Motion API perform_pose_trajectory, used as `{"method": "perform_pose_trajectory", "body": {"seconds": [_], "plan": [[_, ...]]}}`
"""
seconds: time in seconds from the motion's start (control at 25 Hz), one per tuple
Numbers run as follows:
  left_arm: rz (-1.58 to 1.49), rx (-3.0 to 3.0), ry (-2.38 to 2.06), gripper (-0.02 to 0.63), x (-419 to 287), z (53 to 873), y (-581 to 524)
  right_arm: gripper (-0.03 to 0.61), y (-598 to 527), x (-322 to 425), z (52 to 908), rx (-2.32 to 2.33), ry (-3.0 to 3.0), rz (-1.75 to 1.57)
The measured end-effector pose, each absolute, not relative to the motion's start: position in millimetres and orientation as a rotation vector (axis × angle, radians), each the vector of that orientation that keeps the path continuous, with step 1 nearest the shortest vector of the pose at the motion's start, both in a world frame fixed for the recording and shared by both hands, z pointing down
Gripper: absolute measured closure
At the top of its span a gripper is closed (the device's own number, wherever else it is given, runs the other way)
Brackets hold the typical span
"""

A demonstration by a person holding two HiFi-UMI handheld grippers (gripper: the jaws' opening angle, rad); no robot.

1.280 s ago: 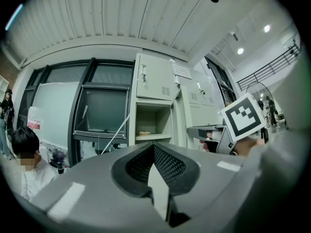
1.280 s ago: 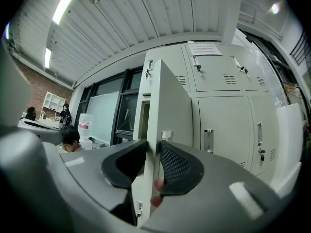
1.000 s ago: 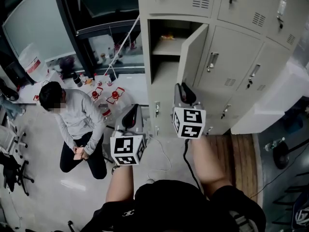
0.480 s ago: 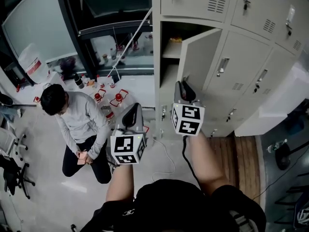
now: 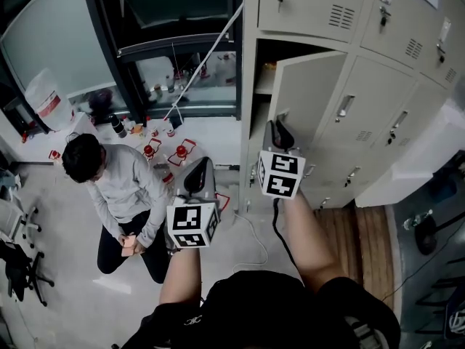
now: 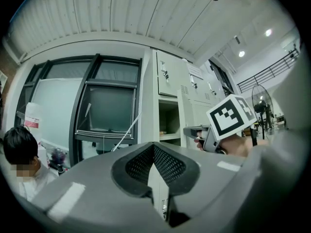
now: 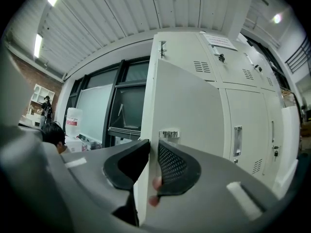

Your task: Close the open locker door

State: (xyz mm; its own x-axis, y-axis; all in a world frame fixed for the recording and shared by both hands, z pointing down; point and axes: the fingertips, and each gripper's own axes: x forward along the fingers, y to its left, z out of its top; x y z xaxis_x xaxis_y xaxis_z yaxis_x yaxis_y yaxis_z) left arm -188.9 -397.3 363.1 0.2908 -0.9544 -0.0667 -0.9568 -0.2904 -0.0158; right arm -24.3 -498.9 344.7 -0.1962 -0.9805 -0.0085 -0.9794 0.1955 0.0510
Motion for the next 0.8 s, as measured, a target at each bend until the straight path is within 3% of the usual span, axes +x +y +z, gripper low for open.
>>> {"method": "perform_pose_trajectory", "body": {"seconds": [0.8], "plan": [[0.028, -2.434, 1.929, 0.614, -249, 363, -418, 0.520, -592, -64, 343, 1.943, -2.360, -0.016]]}}
